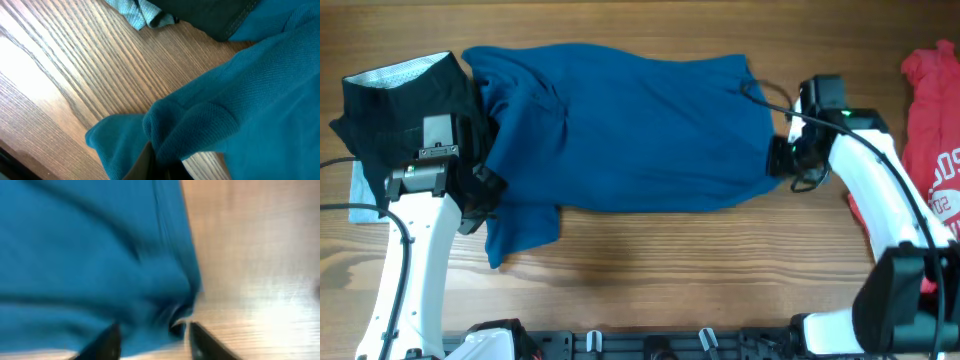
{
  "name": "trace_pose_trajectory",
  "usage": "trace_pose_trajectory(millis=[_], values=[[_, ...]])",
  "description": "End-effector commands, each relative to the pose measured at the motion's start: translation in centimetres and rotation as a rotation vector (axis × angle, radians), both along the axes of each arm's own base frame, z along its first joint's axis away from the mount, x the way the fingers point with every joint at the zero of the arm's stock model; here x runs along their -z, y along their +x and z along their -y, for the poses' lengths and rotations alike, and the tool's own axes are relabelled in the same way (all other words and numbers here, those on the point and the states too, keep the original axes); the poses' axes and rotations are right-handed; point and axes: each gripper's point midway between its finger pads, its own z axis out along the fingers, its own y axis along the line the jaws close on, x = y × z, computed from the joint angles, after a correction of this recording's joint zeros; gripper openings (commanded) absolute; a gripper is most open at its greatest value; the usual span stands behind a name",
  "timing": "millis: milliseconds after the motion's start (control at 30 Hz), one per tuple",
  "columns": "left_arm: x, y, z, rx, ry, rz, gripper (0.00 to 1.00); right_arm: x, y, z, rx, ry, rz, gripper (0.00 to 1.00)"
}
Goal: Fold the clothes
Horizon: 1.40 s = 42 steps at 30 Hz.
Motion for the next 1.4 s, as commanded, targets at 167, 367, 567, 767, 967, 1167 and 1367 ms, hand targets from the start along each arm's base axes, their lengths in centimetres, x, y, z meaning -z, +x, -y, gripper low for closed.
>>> trace_pose_trajectory(millis=[167,367,567,767,967,1167,1367], values=[[0.0,0.0,-0.5,0.003,0.026,-0.005,0.05,2.7,0.1,-0.3,-0.009,0.015,-0.084,0.73],[-0.1,0.1,-0.6,0.003,0.026,-0.002,0.05,4.4,-5.4,0.6,-0.004,-0.036,-0.32,0.74],[-0.1,0.1,-0.5,0.014,0.028,-0.003,0.05,4.3,-7.2,0.7,-0.005,-0.043,-0.388,0.72],[-0.1,0.1,-0.5,0.024,0.03,-0.004,0.05,3.6,-9.3,1.5,-0.001,-0.085,-0.449,0.73],[-0.1,0.1,-0.5,0.024,0.03,-0.003,0.06,6.8,-10.0,0.8,0.0,-0.047,-0.422,0.76],[-0.1,0.1,-0.5,0.024,0.03,-0.003,0.06,9.0,-9.0,0.8,0.031,-0.043,-0.338,0.74],[-0.1,0.1,-0.5,0.024,0.03,-0.003,0.06,9.4,-6.3,0.7,0.037,-0.04,-0.222,0.74]])
